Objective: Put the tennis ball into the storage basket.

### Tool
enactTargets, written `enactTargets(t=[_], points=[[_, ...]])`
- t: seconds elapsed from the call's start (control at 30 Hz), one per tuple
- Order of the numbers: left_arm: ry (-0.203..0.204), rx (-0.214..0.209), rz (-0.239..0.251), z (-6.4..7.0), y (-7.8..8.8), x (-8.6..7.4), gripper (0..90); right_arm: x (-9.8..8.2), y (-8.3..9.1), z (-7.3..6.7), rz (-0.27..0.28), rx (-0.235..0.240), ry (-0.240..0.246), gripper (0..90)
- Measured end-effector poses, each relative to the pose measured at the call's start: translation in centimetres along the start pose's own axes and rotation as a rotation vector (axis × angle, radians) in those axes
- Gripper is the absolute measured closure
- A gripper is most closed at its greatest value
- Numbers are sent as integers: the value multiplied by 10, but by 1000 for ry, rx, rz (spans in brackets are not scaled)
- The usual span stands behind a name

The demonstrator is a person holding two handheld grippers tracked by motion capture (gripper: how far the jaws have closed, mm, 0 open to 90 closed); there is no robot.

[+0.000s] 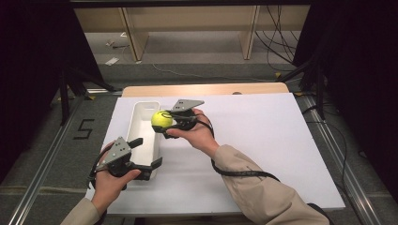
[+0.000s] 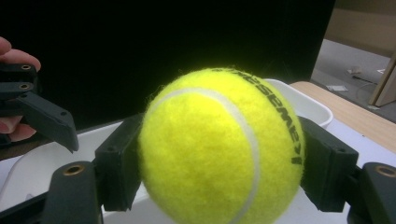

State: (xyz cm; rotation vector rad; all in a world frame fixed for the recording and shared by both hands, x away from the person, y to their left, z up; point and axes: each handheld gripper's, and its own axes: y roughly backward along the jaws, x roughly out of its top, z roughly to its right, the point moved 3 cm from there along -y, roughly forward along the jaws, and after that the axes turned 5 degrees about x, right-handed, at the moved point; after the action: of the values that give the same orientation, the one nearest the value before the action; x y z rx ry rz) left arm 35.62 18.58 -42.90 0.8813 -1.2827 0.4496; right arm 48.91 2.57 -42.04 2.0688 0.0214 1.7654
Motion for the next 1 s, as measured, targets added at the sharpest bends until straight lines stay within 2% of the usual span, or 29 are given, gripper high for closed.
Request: enactTargets(t=[1.0], points=[[4, 0, 2, 0, 0, 0, 0, 8, -11, -3, -5, 9, 8, 268]])
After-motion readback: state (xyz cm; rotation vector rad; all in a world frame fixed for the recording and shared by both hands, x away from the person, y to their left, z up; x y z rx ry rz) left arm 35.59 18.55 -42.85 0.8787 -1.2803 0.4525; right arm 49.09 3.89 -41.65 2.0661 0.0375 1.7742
